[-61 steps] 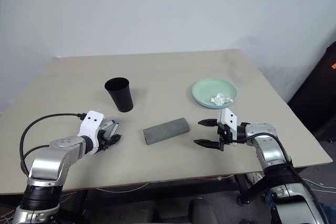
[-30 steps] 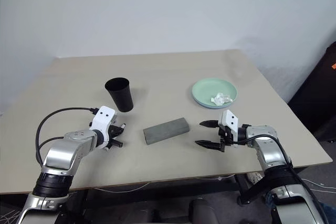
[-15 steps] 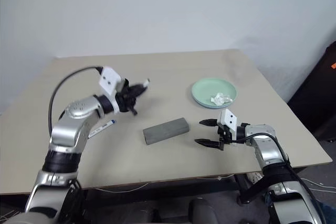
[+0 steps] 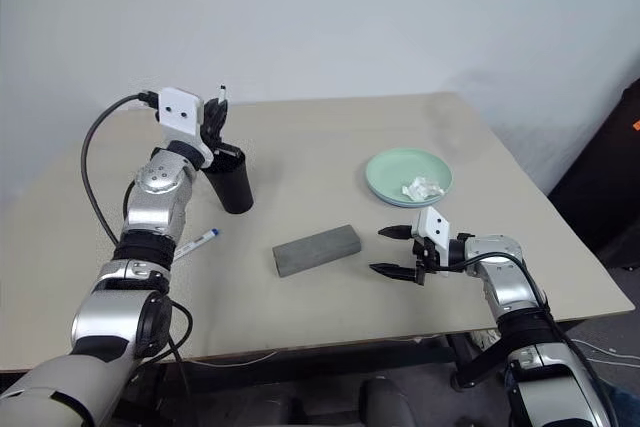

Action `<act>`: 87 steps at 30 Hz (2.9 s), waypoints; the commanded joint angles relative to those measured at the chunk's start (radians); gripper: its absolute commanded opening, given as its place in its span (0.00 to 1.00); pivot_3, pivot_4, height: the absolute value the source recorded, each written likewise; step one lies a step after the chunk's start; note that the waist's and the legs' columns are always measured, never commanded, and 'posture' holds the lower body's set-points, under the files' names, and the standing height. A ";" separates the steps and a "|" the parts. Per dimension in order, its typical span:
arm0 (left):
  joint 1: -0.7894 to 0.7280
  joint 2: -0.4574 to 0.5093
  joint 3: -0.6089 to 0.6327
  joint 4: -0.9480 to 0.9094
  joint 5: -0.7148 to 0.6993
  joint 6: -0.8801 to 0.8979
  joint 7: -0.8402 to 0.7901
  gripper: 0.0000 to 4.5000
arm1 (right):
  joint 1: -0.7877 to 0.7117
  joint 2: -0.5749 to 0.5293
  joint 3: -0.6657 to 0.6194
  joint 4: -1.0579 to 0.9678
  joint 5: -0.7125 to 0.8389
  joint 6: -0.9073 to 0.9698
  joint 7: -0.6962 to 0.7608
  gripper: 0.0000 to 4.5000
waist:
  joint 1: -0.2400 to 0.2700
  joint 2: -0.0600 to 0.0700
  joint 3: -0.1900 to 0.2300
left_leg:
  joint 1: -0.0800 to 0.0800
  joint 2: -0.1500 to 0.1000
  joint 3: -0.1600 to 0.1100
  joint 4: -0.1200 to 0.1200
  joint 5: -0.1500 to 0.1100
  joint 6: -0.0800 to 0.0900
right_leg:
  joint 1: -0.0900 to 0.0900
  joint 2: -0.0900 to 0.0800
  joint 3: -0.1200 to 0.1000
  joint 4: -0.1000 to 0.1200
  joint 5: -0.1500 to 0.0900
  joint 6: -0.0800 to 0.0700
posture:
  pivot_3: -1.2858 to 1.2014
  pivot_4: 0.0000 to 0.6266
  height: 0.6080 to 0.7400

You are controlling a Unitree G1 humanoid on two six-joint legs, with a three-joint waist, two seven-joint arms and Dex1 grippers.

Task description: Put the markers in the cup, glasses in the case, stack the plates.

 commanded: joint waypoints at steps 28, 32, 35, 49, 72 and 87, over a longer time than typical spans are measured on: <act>0.029 0.137 0.066 -0.287 -0.247 0.261 -0.420 0.64 | -0.025 -0.002 -0.021 -0.021 0.007 -0.008 -0.005 0.89 | -0.006 -0.001 0.000 | 0.000 0.001 0.000 -0.002 -0.001 -0.002 | -0.001 0.000 -0.001 0.001 0.000 0.000 | 0.52 0.00 1.00; 0.177 0.266 0.046 -0.541 -0.338 0.445 -0.610 0.64 | -0.027 0.000 -0.020 -0.018 0.007 -0.008 -0.003 0.89 | -0.005 -0.001 0.000 | 0.001 0.002 0.000 -0.002 -0.001 -0.002 | -0.002 0.001 -0.001 0.001 0.000 0.000 | 0.52 0.00 1.00; 0.291 0.384 0.033 -0.667 -0.364 0.552 -0.722 0.64 | -0.028 0.002 -0.019 -0.017 0.007 -0.009 -0.001 0.89 | -0.005 -0.001 0.000 | 0.001 0.002 0.000 -0.002 -0.001 -0.002 | -0.002 0.000 -0.001 0.001 0.000 -0.001 | 0.52 0.00 1.00; 0.385 0.557 -0.126 -0.519 -0.110 0.580 -0.772 0.64 | -0.055 0.025 -0.010 0.009 -0.002 -0.009 0.005 0.89 | -0.001 0.000 0.001 | 0.001 0.002 0.001 -0.002 -0.003 -0.006 | -0.003 0.000 -0.002 0.002 -0.001 -0.001 | 0.52 0.00 1.00; 0.079 0.369 -0.379 0.032 0.221 0.405 -0.771 0.64 | -0.036 0.022 -0.019 -0.005 0.000 -0.007 -0.015 0.89 | 0.000 -0.001 0.000 | 0.000 0.002 0.001 -0.002 -0.001 -0.002 | -0.003 0.000 -0.001 0.002 -0.001 -0.001 | 0.52 0.00 1.00; 0.076 0.367 -0.354 0.056 0.231 0.368 -0.791 0.02 | -0.041 0.027 -0.015 0.000 -0.001 -0.006 -0.017 0.89 | -0.001 -0.001 0.000 | 0.001 0.002 0.001 -0.001 -0.002 -0.004 | -0.003 -0.001 -0.001 0.005 -0.001 -0.001 | 0.52 0.00 1.00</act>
